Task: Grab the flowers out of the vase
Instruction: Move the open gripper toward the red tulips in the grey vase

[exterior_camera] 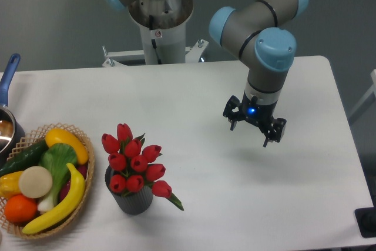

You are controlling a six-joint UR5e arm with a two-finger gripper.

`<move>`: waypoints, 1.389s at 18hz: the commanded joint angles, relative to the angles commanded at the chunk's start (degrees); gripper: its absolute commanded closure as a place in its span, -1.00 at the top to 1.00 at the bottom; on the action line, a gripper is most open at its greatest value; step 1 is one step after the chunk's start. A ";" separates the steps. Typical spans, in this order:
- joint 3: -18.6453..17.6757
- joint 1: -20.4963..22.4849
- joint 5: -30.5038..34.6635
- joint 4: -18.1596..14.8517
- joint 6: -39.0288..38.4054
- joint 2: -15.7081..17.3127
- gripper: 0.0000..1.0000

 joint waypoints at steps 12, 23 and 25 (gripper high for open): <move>-10.81 0.09 -14.04 16.26 -8.52 3.16 1.00; -9.67 0.18 -49.47 16.35 -5.89 5.80 1.00; -10.19 -0.26 -49.74 16.35 -6.06 5.63 1.00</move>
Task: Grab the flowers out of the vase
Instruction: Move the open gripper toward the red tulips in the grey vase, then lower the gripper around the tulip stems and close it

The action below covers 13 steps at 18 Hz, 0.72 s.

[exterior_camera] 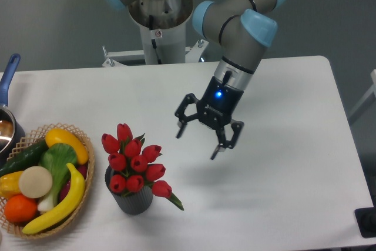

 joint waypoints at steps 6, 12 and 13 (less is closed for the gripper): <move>0.96 -3.60 -3.34 0.35 0.17 -2.80 1.00; 3.60 -7.12 -3.43 0.70 0.35 -6.33 1.00; 3.60 -7.47 -3.43 0.70 0.44 -6.59 1.00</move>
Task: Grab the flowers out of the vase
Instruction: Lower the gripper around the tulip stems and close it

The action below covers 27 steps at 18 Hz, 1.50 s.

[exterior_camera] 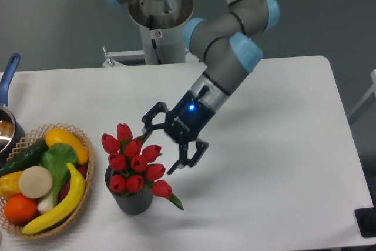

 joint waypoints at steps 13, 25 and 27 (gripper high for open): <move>1.32 -3.26 -0.09 0.00 1.76 -2.03 0.97; 0.79 -3.17 -0.44 0.00 -2.36 0.43 -0.96; 0.88 -3.08 -0.53 0.00 -2.72 0.88 -0.96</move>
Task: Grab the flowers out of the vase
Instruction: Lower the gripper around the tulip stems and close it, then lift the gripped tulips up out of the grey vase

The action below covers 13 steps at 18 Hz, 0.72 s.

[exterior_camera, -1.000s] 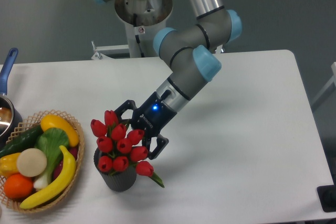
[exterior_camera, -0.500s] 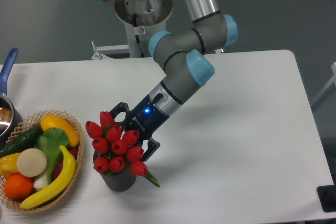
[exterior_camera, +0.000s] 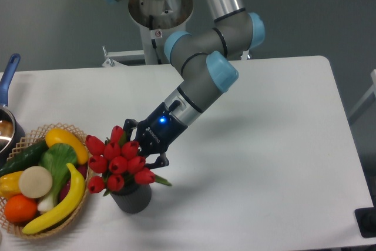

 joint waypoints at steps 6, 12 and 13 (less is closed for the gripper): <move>0.44 0.87 -2.71 0.00 -3.68 2.45 -0.96; 7.46 2.81 -3.60 -0.09 -17.03 4.92 -0.96; 8.86 2.90 -3.52 -0.09 -18.70 4.92 -0.96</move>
